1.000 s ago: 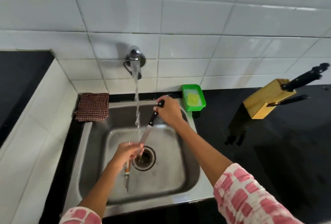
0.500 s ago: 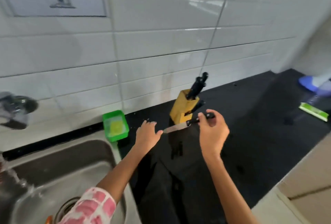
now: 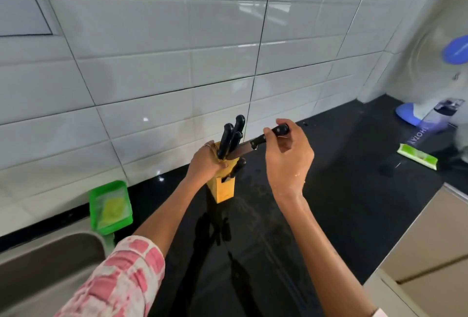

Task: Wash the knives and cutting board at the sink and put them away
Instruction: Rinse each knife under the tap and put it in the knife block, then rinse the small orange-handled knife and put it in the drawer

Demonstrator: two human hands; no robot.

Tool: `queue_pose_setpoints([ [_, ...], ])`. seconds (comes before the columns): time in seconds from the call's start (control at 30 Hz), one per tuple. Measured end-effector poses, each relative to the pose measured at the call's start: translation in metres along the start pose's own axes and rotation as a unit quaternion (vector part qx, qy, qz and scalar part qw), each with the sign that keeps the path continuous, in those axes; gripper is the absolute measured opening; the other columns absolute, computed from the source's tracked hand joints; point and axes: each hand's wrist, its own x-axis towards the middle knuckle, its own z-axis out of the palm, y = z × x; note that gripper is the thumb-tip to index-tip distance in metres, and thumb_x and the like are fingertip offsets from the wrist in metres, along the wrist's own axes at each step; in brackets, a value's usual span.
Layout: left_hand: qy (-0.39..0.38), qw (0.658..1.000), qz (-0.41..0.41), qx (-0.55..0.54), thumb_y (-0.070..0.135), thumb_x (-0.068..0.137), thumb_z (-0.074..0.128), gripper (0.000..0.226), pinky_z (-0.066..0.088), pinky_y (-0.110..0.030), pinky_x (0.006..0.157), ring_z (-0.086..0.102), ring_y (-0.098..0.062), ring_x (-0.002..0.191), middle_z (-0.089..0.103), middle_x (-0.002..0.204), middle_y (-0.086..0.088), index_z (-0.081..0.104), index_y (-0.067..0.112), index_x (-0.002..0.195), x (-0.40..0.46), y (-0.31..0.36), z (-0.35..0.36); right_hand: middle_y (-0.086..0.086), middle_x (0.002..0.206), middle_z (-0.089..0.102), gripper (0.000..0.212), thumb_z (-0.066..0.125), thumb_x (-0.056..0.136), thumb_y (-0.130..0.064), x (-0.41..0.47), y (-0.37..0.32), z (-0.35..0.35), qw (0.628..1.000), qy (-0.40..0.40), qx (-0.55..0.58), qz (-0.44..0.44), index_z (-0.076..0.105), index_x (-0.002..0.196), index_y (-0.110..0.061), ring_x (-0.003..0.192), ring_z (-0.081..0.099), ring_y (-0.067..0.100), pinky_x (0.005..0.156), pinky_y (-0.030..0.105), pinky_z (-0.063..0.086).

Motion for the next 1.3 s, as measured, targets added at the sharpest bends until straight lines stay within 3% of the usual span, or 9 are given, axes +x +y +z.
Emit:
queue_pose_setpoints([
  [0.47, 0.003, 1.000, -0.018, -0.002, 0.018, 0.075, 0.075, 0.065, 0.039, -0.035, 0.100, 0.050, -0.030, 0.122, 0.054, 0.131, -0.012, 0.044, 0.006, 0.131, 0.005, -0.003, 0.002, -0.004, 0.088, 0.063, 0.026, 0.065, 0.086, -0.015, 0.012, 0.010, 0.004, 0.999, -0.028, 0.002, -0.016, 0.059, 0.112, -0.017, 0.075, 0.060, -0.006, 0.068, 0.002, 0.045],
  [0.57, 0.000, 1.000, -0.019, 0.006, 0.019, 0.076, 0.075, 0.066, 0.039, -0.035, 0.099, 0.049, -0.031, 0.123, 0.054, 0.131, -0.012, 0.043, 0.006, 0.132, 0.006, -0.003, 0.002, -0.014, 0.080, 0.056, 0.034, 0.065, 0.087, -0.015, 0.012, 0.004, 0.011, 0.998, -0.062, -0.009, -0.032, 0.051, 0.118, -0.018, 0.073, 0.063, 0.001, 0.069, 0.008, 0.050],
  [0.67, -0.005, 1.000, -0.019, 0.013, 0.020, 0.076, 0.075, 0.067, 0.039, -0.036, 0.100, 0.049, -0.030, 0.124, 0.054, 0.132, -0.012, 0.042, 0.007, 0.133, 0.007, -0.004, 0.002, -0.010, 0.085, 0.059, 0.031, 0.064, 0.088, -0.015, 0.016, 0.001, 0.023, 0.994, -0.088, -0.024, -0.065, 0.049, 0.115, -0.013, 0.076, 0.064, 0.008, 0.071, 0.017, 0.053],
  [0.8, -0.001, 1.000, -0.022, 0.011, 0.018, 0.074, 0.076, 0.066, 0.040, -0.035, 0.097, 0.051, -0.030, 0.121, 0.056, 0.128, -0.012, 0.044, 0.007, 0.131, 0.008, -0.006, 0.002, 0.009, 0.094, 0.068, 0.015, 0.063, 0.087, -0.013, 0.011, 0.030, 0.048, 0.964, -0.122, -0.140, -0.189, 0.063, 0.099, -0.005, 0.079, 0.068, 0.026, 0.057, 0.038, 0.058],
  [0.87, -0.001, 1.000, -0.011, 0.000, 0.016, 0.075, 0.076, 0.060, 0.040, -0.034, 0.095, 0.053, -0.030, 0.117, 0.059, 0.124, -0.013, 0.047, 0.005, 0.126, 0.008, -0.008, 0.002, 0.015, 0.101, 0.065, 0.016, 0.063, 0.085, -0.017, 0.003, 0.053, 0.056, 0.933, -0.124, -0.247, -0.230, 0.068, 0.097, -0.007, 0.088, 0.065, 0.031, 0.049, 0.038, 0.056],
  [1.0, -0.003, 1.000, -0.013, -0.004, 0.017, 0.075, 0.074, 0.058, 0.042, -0.032, 0.090, 0.056, -0.028, 0.112, 0.061, 0.118, -0.012, 0.046, 0.005, 0.125, 0.011, -0.010, 0.004, 0.013, 0.092, 0.061, 0.030, 0.049, 0.088, -0.028, 0.000, 0.070, 0.051, 0.900, -0.094, -0.313, -0.287, 0.070, 0.103, -0.012, 0.078, 0.059, 0.029, 0.057, 0.037, 0.052],
  [1.2, -0.013, 0.998, -0.030, -0.060, 0.018, 0.080, 0.071, 0.091, 0.041, -0.034, 0.100, 0.047, -0.027, 0.127, 0.035, 0.149, -0.010, 0.012, 0.012, 0.149, -0.015, -0.024, 0.002, 0.015, 0.095, 0.057, 0.034, 0.056, 0.090, -0.018, -0.023, 0.051, 0.048, 0.923, -0.147, -0.272, -0.229, 0.058, 0.123, -0.008, 0.075, 0.058, 0.028, 0.055, 0.038, 0.053],
  [1.23, 0.009, 0.994, -0.052, -0.096, 0.023, 0.080, 0.070, 0.089, 0.042, -0.034, 0.101, 0.049, -0.026, 0.125, 0.038, 0.147, -0.009, 0.014, 0.014, 0.149, -0.027, -0.037, 0.000, 0.014, 0.100, 0.058, 0.036, 0.054, 0.092, -0.017, -0.043, 0.048, 0.053, 0.932, -0.163, -0.249, -0.205, 0.054, 0.127, -0.010, 0.076, 0.058, 0.026, 0.055, 0.036, 0.051],
  [1.3, 0.088, 0.981, -0.096, -0.142, 0.029, 0.084, 0.064, 0.063, 0.046, -0.033, 0.096, 0.059, -0.022, 0.111, 0.055, 0.131, -0.008, 0.038, 0.013, 0.140, -0.053, -0.071, -0.006, 0.010, 0.109, 0.058, 0.038, 0.051, 0.093, -0.018, -0.093, 0.042, 0.069, 0.945, -0.233, -0.186, -0.137, 0.048, 0.131, -0.015, 0.081, 0.060, 0.023, 0.061, 0.033, 0.050],
])
